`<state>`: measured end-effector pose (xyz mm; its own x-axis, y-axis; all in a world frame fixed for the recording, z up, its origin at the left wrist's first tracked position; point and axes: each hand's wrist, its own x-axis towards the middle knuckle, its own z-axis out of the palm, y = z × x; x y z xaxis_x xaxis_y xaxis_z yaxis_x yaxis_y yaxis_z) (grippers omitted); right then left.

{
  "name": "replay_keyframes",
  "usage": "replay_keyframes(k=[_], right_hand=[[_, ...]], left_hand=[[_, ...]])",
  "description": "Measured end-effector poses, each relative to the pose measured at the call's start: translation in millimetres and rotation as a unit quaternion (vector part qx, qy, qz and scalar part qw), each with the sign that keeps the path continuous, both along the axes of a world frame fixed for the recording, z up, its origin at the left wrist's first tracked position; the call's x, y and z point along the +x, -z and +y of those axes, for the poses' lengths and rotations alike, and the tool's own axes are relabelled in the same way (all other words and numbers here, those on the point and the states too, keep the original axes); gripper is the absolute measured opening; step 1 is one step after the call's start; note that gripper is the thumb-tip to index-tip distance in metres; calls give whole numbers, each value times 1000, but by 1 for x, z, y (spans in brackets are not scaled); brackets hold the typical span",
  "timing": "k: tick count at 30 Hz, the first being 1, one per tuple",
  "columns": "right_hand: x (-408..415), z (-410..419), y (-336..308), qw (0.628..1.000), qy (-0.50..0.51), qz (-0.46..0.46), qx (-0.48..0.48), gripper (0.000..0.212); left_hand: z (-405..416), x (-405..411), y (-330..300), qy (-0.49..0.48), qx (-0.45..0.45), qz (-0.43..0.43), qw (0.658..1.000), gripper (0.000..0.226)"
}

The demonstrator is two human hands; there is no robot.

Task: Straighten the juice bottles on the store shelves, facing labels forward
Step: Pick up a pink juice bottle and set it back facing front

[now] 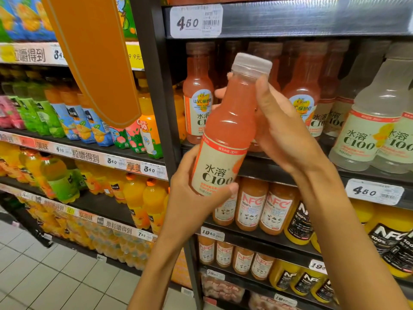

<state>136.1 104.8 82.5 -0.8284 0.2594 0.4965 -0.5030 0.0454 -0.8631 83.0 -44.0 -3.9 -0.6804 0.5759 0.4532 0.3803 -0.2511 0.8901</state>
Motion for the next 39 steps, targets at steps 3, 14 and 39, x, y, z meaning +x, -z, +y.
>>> replay_keyframes(k=[3,14,39], right_hand=[[8,-6,5,999,-49,21,6,53],[9,-2,11,992,-120,44,19,80],[-14,9,11,995,39,-21,-89,20]], left_hand=[[5,-10,2,-34,-7,46,998,78],[7,-11,8,45,-44,23,998,70],[22,0,16,76,-14,-127,989,53]])
